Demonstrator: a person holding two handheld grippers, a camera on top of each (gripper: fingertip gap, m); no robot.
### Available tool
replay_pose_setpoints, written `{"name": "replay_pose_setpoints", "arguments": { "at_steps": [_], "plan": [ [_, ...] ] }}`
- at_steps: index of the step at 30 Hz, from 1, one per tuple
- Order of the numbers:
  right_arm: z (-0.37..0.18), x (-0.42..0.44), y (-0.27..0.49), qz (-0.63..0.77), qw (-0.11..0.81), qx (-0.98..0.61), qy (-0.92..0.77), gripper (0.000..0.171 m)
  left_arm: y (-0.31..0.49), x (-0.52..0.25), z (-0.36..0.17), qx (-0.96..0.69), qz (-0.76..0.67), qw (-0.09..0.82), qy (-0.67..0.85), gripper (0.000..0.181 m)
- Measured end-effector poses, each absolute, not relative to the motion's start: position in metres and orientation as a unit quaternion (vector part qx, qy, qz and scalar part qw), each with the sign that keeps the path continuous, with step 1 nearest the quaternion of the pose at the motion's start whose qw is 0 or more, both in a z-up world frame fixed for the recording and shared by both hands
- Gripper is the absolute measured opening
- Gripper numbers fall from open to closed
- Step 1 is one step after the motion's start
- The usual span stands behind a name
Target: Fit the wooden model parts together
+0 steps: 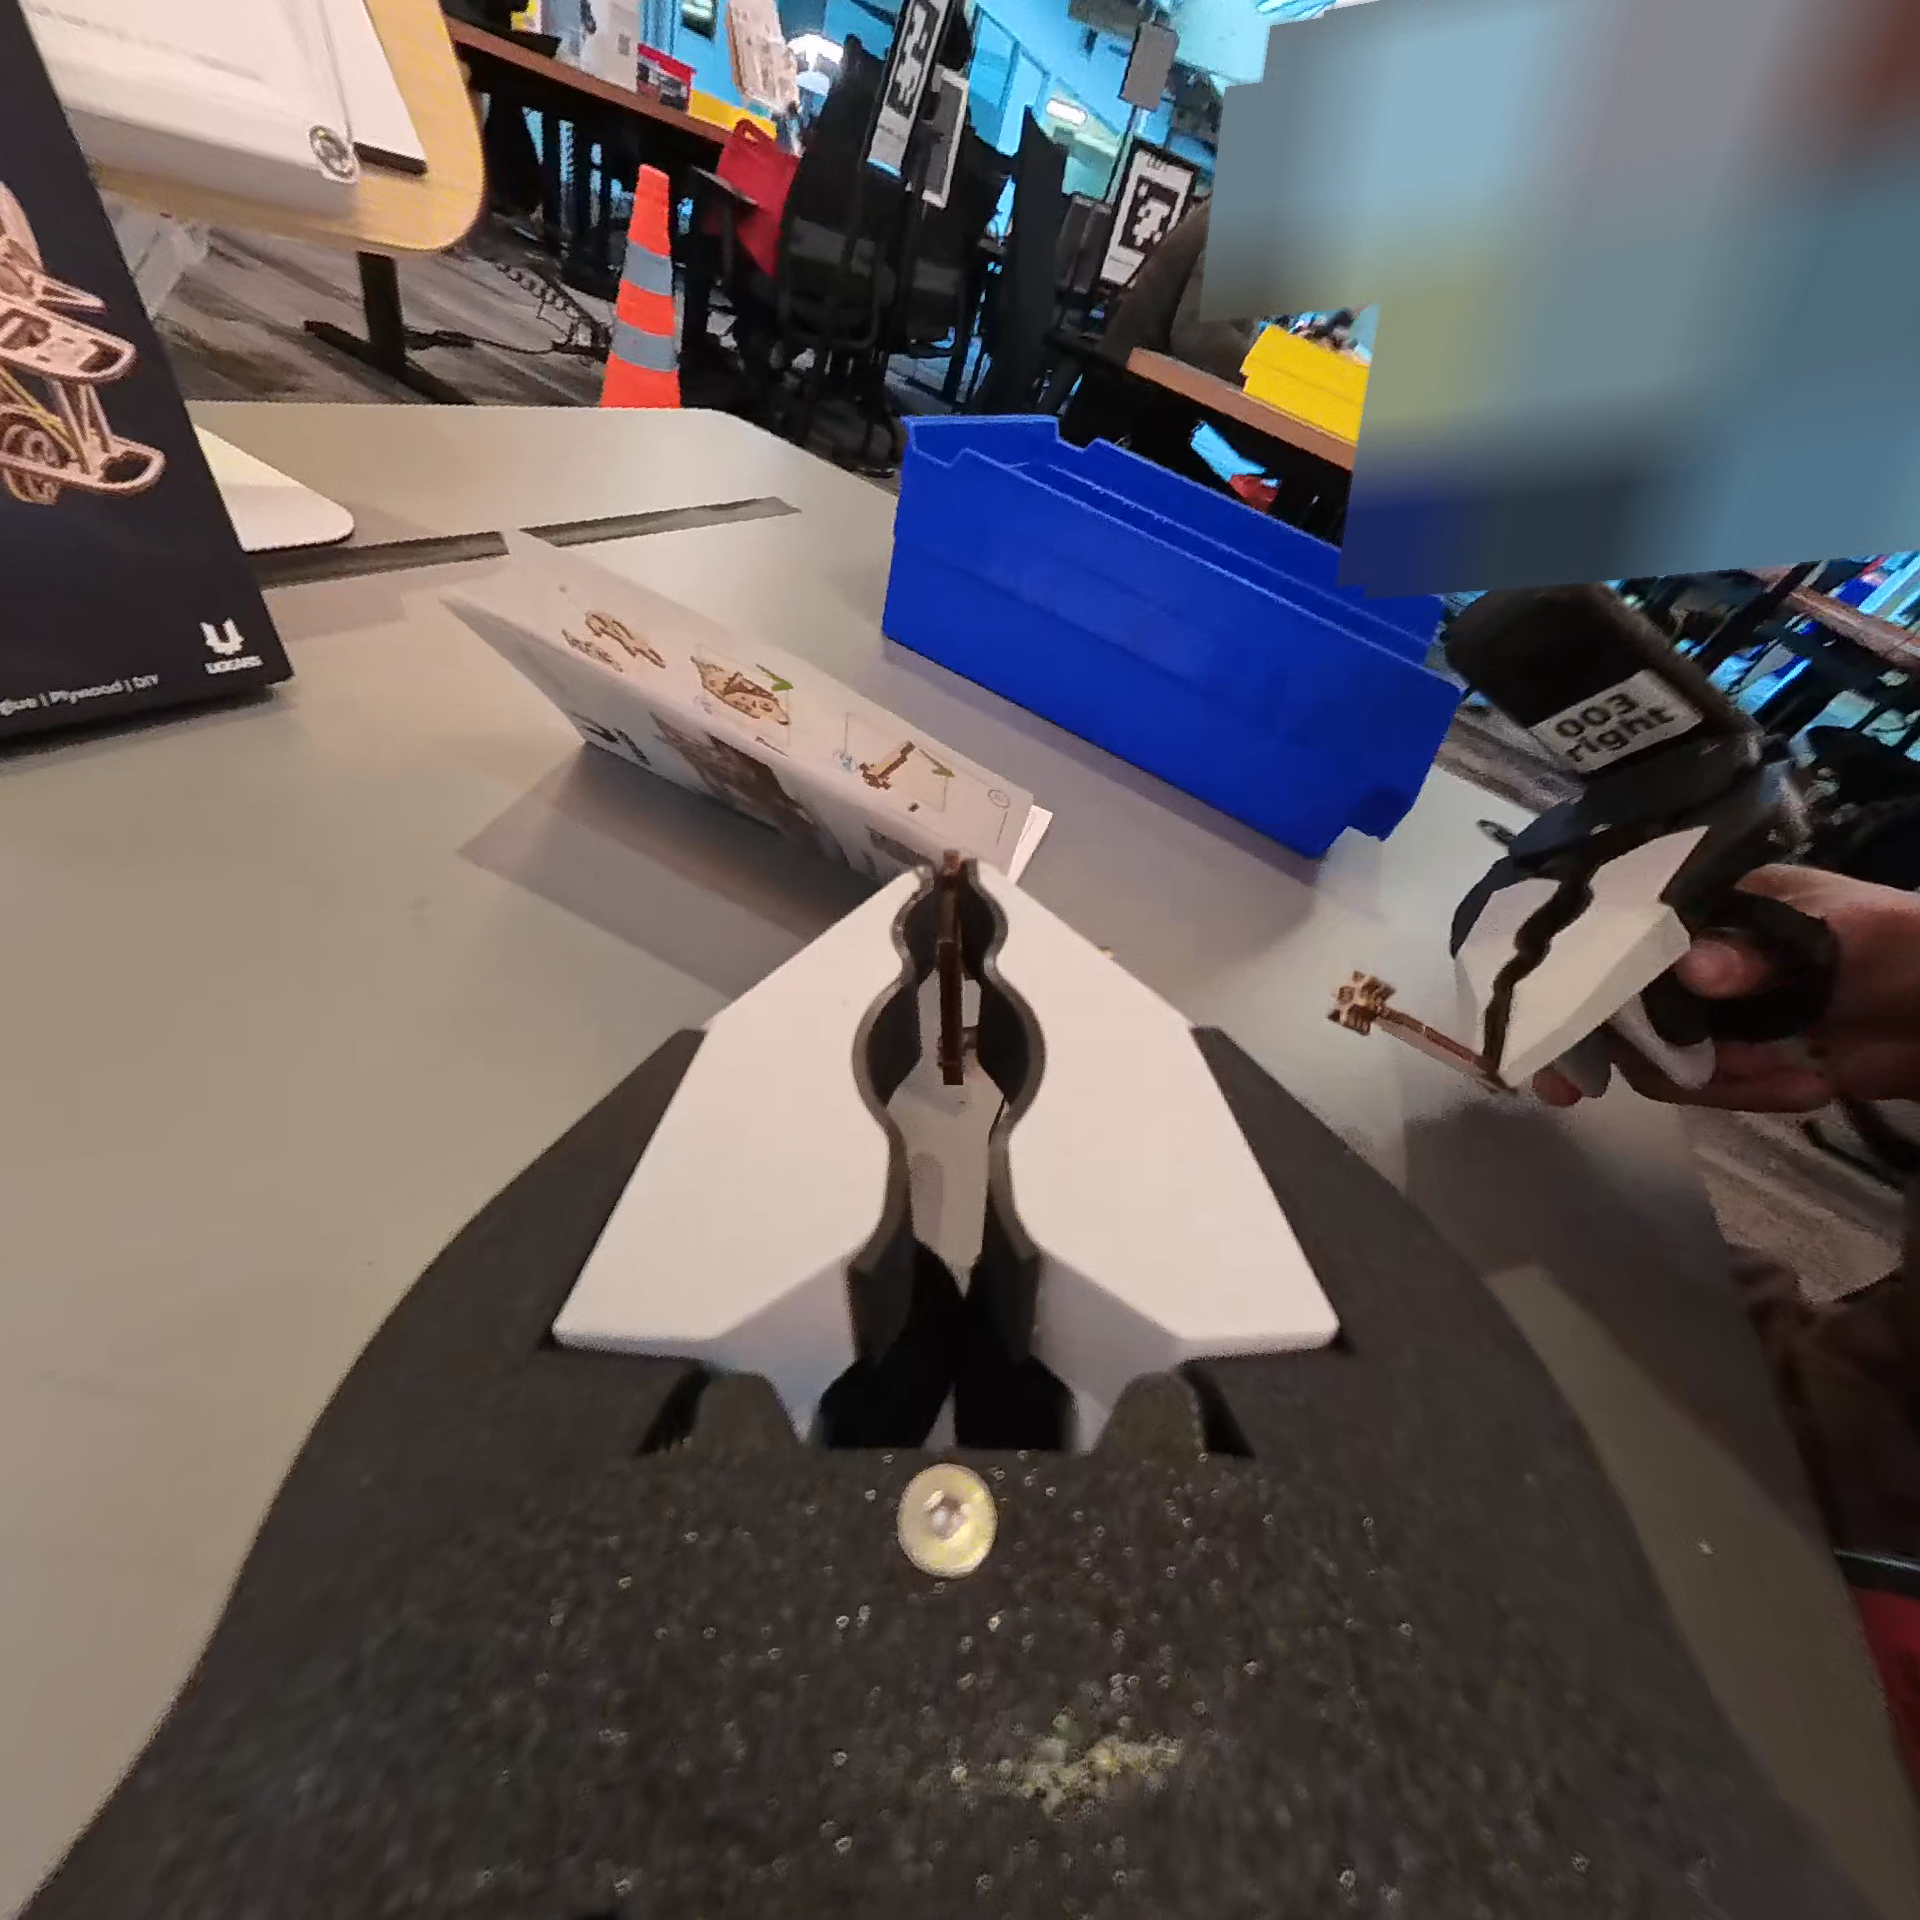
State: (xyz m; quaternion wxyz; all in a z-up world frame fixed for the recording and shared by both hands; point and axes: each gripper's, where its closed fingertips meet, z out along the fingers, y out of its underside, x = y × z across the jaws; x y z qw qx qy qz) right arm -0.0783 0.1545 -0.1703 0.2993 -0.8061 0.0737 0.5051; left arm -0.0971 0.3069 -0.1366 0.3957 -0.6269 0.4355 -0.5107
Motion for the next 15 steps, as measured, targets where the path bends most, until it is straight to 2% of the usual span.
{"name": "replay_pose_setpoints", "arguments": {
  "at_steps": [6, 15],
  "plan": [
    [-0.173, -0.074, 0.156, 0.509, 0.297, -0.804, 0.082, 0.001, 0.301, -0.086, -0.156, -0.647, -0.45, 0.386, 0.48, 0.0],
    [-0.174, -0.071, 0.156, 0.51, 0.299, -0.801, 0.089, 0.001, 0.297, -0.082, -0.164, -0.653, -0.436, 0.369, 0.498, 0.001]
  ]
}}
